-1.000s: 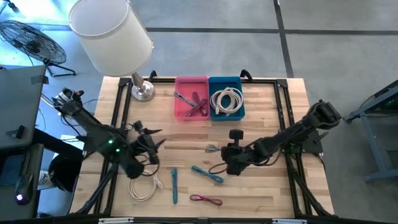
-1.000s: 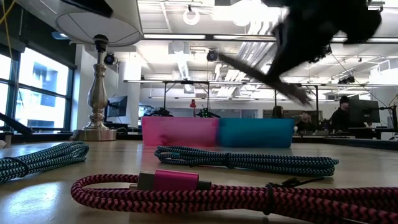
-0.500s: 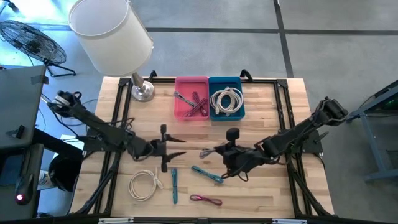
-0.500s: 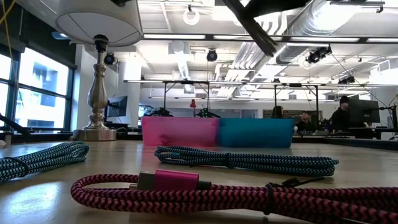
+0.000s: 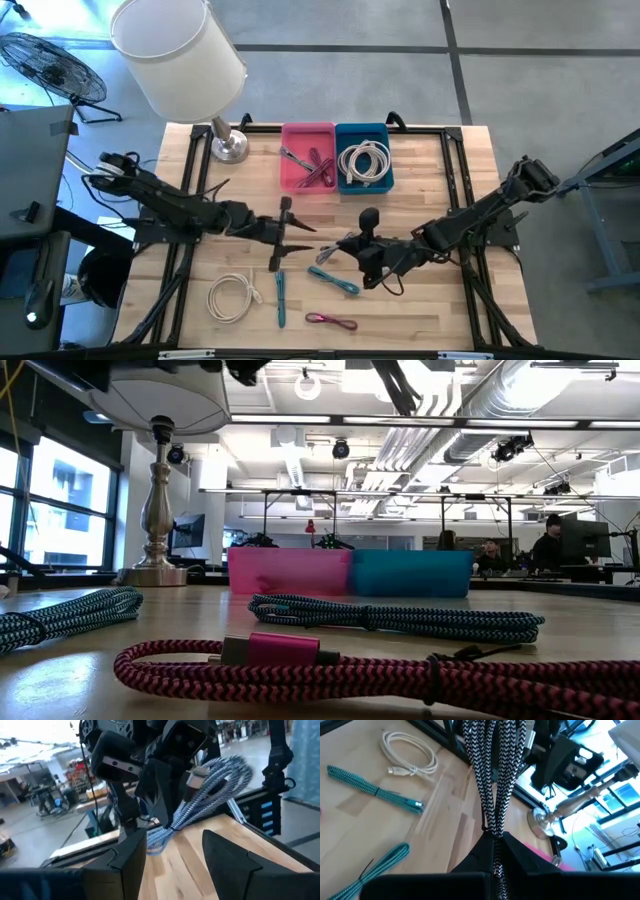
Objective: Pick & Place USB Port
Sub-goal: Put the black white charger cable into the pink bin
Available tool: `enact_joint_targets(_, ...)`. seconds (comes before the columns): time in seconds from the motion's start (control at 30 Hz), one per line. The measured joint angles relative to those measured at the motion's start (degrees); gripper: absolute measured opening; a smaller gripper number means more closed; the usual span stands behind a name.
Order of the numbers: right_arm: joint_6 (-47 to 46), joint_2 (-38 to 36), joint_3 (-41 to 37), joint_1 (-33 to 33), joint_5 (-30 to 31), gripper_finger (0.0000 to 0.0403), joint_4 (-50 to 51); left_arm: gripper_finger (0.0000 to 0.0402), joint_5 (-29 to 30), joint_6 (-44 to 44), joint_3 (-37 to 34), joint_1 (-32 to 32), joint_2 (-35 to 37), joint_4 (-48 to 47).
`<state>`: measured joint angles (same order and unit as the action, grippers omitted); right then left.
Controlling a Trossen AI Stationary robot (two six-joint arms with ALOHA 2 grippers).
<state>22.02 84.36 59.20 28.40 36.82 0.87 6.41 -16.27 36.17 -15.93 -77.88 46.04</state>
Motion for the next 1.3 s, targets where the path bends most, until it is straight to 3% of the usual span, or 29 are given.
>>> enact_joint_targets(0.27, 0.1, 0.1, 0.0, -1.5, -0.5, 0.0008, -0.7, 0.0188, -8.9, 0.1, 2.7, 2.6, -6.7, 8.6)
enact_joint_targets(0.57, -0.5, 0.1, 0.0, -3.3, -3.3, 0.0008, -0.9, 0.0188, -11.4, 0.0, 7.2, 2.4, -10.1, 8.8)
enact_joint_targets(0.97, -0.1, 0.1, 0.0, -3.7, -3.3, 0.0008, -0.7, 0.0186, -11.4, -0.5, 7.4, 2.4, -10.2, 6.9)
enact_joint_targets(1.1, -0.3, 0.1, 0.0, -4.4, -5.5, 0.0008, -0.7, 0.0142, -10.0, -2.6, 7.4, 2.4, -10.2, 6.6)
enact_joint_targets(1.23, -1.0, 0.2, 0.0, -4.8, -5.7, 0.0014, -0.2, 0.0033, -7.5, -1.1, 7.4, 2.7, -10.2, 6.8)
enact_joint_targets(1.3, -1.2, 0.2, 0.0, -4.8, -4.9, 0.0018, 0.4, 0.0025, -5.5, -0.1, 7.4, 2.9, -10.1, 6.9)
